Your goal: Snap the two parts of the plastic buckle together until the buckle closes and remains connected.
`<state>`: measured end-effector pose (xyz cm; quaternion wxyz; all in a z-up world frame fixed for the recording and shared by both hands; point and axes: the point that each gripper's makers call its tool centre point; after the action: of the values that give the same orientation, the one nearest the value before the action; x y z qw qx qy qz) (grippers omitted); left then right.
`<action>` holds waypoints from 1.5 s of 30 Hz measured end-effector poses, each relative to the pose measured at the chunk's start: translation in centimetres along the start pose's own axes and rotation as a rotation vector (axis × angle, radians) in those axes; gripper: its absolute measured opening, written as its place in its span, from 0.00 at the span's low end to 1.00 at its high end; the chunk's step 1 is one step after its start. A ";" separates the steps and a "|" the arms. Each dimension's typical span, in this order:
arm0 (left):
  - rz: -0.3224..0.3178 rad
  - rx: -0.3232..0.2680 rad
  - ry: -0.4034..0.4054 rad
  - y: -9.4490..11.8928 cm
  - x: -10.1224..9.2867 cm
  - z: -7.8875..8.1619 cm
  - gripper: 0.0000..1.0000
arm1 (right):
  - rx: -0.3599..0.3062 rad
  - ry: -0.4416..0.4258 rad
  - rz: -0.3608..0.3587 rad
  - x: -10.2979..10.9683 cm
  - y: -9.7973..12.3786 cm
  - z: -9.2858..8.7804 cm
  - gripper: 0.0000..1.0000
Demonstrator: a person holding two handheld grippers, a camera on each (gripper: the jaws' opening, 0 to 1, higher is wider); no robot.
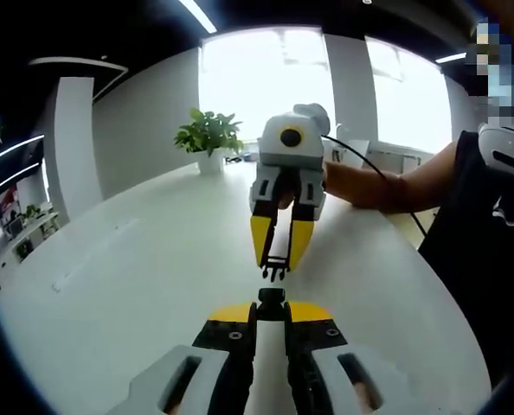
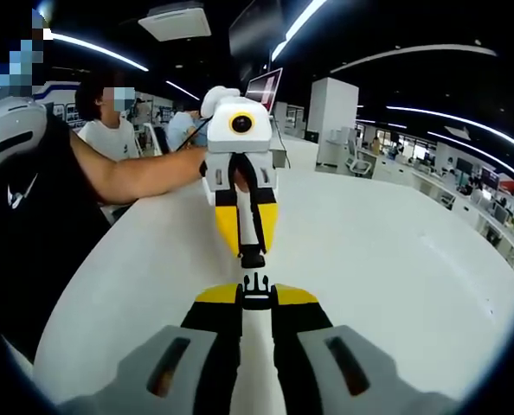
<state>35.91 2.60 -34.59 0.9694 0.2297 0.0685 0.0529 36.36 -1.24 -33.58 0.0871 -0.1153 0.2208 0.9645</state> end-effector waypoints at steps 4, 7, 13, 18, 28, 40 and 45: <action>-0.002 0.004 -0.002 0.0 0.0 0.0 0.11 | 0.000 0.002 -0.001 -0.1 0.0 0.0 0.11; -0.009 -0.001 -0.002 -0.2 -0.6 0.0 0.10 | -0.001 0.002 0.000 0.0 0.0 0.0 0.11; -0.012 -0.003 -0.001 -0.1 -0.2 0.1 0.11 | -0.002 0.006 0.007 0.1 -0.1 0.1 0.11; -0.015 -0.008 -0.003 0.0 -0.2 0.2 0.11 | -0.005 0.007 0.011 0.2 -0.1 0.1 0.11; -0.025 -0.015 -0.006 0.0 -0.5 0.4 0.11 | -0.011 0.012 0.016 0.4 -0.2 0.4 0.11; -0.023 -0.014 -0.013 -0.4 -1.4 0.4 0.11 | -0.010 0.013 0.017 0.5 -0.2 0.4 0.11; -0.024 -0.012 -0.014 -0.5 -1.7 0.3 0.11 | -0.009 0.015 0.017 0.5 -0.2 0.4 0.11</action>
<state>34.35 1.80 -34.40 0.9718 0.2233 0.0644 0.0400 35.86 -0.80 -33.48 0.0769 -0.1209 0.2179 0.9654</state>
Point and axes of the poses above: the point that each gripper's makers call its tool centre point, and the gripper's own axes: y roughly backward along the fingers, x roughly to its left, z roughly out of its top, and after that the axes turned 8 degrees about y, right-handed
